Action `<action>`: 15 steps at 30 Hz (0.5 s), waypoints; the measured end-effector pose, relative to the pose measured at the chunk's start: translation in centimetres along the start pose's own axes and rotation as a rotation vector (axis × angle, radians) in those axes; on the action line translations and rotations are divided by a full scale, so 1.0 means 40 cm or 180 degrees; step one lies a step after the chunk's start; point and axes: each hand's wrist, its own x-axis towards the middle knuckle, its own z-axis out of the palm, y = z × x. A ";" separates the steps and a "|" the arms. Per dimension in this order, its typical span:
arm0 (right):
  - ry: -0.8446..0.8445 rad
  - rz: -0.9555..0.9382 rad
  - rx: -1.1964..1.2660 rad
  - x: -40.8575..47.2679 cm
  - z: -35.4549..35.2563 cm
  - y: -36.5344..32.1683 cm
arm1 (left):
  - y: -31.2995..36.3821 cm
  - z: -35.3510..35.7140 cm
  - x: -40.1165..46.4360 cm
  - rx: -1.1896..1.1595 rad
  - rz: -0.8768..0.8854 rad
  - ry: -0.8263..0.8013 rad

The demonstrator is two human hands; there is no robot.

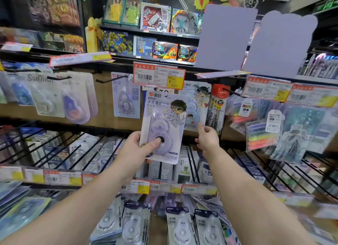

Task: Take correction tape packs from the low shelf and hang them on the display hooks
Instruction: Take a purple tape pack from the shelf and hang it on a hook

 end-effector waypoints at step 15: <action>-0.0755 -0.0956 -0.0089 -0.340 -0.111 -0.045 | 0.017 0.092 -0.050 -0.0060 0.0124 -0.0247</action>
